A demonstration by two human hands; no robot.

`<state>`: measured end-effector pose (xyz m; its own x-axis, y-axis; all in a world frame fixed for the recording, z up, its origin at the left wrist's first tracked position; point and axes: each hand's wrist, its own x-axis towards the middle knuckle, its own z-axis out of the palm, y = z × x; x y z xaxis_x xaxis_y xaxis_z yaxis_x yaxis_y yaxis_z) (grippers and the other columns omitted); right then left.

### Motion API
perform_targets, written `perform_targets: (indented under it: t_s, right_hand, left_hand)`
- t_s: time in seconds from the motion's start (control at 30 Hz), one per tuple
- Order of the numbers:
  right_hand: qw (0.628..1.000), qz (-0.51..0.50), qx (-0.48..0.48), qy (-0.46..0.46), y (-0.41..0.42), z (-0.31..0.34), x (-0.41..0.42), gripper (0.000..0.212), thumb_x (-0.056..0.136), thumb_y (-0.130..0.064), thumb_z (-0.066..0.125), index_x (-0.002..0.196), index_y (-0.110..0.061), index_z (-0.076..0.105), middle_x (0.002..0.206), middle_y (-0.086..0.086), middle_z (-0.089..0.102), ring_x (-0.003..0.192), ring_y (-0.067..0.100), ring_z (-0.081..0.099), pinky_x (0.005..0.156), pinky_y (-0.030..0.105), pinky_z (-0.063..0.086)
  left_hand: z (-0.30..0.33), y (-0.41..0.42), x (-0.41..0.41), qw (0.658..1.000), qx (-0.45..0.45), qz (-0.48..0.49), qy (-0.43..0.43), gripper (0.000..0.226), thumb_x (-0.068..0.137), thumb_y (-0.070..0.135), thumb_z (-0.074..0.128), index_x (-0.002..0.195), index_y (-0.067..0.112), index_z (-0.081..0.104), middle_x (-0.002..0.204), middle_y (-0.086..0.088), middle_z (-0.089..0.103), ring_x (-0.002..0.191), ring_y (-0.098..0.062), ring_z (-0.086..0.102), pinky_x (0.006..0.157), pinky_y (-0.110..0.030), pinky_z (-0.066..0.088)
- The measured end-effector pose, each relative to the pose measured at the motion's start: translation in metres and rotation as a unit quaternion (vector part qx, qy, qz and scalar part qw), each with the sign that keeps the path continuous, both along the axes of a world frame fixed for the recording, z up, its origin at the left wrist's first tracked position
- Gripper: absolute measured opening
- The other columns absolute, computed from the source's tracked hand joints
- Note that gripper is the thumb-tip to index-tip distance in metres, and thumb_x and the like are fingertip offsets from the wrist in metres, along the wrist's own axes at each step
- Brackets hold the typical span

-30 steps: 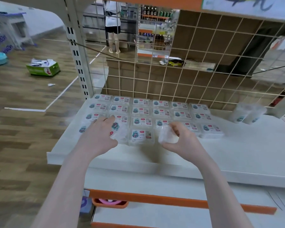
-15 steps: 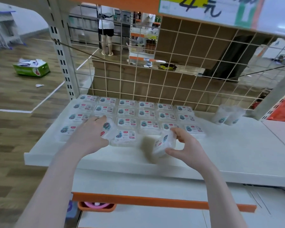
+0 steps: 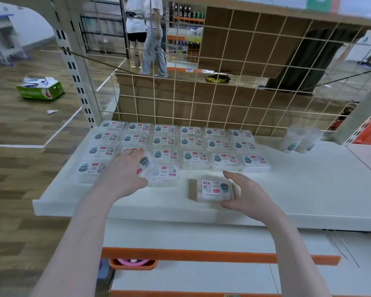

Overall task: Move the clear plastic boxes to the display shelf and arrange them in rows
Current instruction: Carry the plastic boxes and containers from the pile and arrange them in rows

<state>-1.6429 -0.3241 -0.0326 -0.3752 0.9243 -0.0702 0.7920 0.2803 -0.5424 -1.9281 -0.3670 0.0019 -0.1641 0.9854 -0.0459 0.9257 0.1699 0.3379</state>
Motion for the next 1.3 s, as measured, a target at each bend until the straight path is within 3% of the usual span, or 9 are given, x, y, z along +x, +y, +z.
perform_targets:
  t_s: [0.17,0.37,0.6,0.73,0.87,1.0,1.13,1.27,1.3]
  right_hand:
    - [0.999,0.024,0.026,-0.016,0.003,0.004,-0.013,0.074,0.075,-0.026,0.074,0.141,-0.023,0.039,0.14,-0.005,0.045,0.128,0.011,0.04,0.102,0.019,0.03]
    - [0.986,-0.009,0.082,-0.142,-0.004,0.01,-0.027,0.07,0.076,-0.054,0.065,0.136,-0.024,0.042,0.113,0.001,0.053,0.107,0.02,0.049,0.081,0.028,0.038]
    - [0.978,-0.061,0.081,-0.184,-0.008,0.013,-0.043,0.047,0.088,-0.059,0.047,0.088,-0.013,0.05,0.086,0.003,0.05,0.091,0.025,0.056,0.064,0.029,0.033]
    - [0.986,-0.007,0.067,-0.149,0.001,0.016,-0.033,0.04,0.091,-0.042,0.053,0.122,-0.017,0.058,0.12,0.002,0.054,0.11,0.021,0.053,0.085,0.029,0.039]
    - [0.995,0.072,0.027,-0.058,0.005,0.016,-0.022,0.04,0.092,-0.027,0.058,0.131,-0.029,0.053,0.147,-0.011,0.037,0.135,0.007,0.032,0.103,0.016,0.021]
    - [0.997,0.067,0.032,-0.011,0.007,0.008,-0.02,0.038,0.089,-0.025,0.062,0.127,-0.03,0.056,0.143,-0.011,0.042,0.133,0.006,0.036,0.099,0.009,0.021]
    - [0.991,0.05,0.112,-0.056,0.003,-0.001,-0.028,0.038,0.088,-0.029,0.062,0.125,-0.022,0.059,0.135,0.001,0.051,0.124,0.02,0.043,0.098,0.018,0.026]
    - [0.976,0.031,0.199,-0.083,-0.003,-0.01,-0.037,0.037,0.08,-0.037,0.066,0.108,-0.014,0.07,0.103,0.01,0.064,0.091,0.033,0.059,0.081,0.04,0.051]
    - [0.976,0.032,0.197,-0.091,-0.004,-0.01,-0.037,0.04,0.081,-0.04,0.065,0.112,-0.015,0.069,0.106,0.01,0.062,0.095,0.032,0.058,0.084,0.04,0.051]
  left_hand:
    - [0.0,0.001,0.002,1.0,-0.006,0.0,0.001,0.07,0.078,0.018,0.066,0.141,0.015,0.035,0.14,-0.008,0.039,0.126,-0.025,0.039,0.092,-0.032,0.038]
    - [-0.001,0.005,0.0,1.0,-0.007,0.005,-0.01,0.076,0.079,0.018,0.066,0.145,0.018,0.029,0.144,-0.005,0.035,0.129,-0.024,0.036,0.094,-0.031,0.037]
    - [-0.001,0.006,-0.002,1.0,-0.006,-0.001,-0.018,0.072,0.079,0.017,0.066,0.142,0.016,0.033,0.14,-0.008,0.038,0.127,-0.025,0.039,0.094,-0.032,0.038]
    - [-0.001,0.007,-0.006,1.0,-0.002,-0.004,-0.021,0.073,0.079,0.017,0.066,0.143,0.016,0.032,0.143,-0.006,0.037,0.129,-0.024,0.037,0.095,-0.033,0.037]
    - [-0.003,0.008,-0.009,1.0,-0.002,-0.007,-0.027,0.079,0.079,0.018,0.066,0.147,0.017,0.027,0.147,-0.005,0.033,0.134,-0.023,0.032,0.101,-0.033,0.034]
    - [-0.002,0.008,-0.012,0.999,-0.004,-0.012,-0.031,0.08,0.08,0.019,0.066,0.148,0.016,0.024,0.148,-0.006,0.032,0.134,-0.023,0.031,0.103,-0.031,0.032]
    - [-0.003,0.008,-0.015,0.999,-0.003,-0.017,-0.033,0.079,0.079,0.018,0.066,0.148,0.016,0.025,0.146,-0.005,0.034,0.133,-0.023,0.033,0.102,-0.031,0.033]
    - [-0.003,0.008,-0.018,0.999,-0.007,-0.017,-0.028,0.081,0.079,0.019,0.066,0.148,0.016,0.024,0.146,-0.004,0.033,0.133,-0.023,0.033,0.103,-0.032,0.034]
    - [-0.002,0.007,-0.019,0.999,-0.007,-0.016,-0.026,0.081,0.079,0.019,0.066,0.148,0.016,0.024,0.146,-0.005,0.033,0.133,-0.023,0.033,0.103,-0.033,0.035]
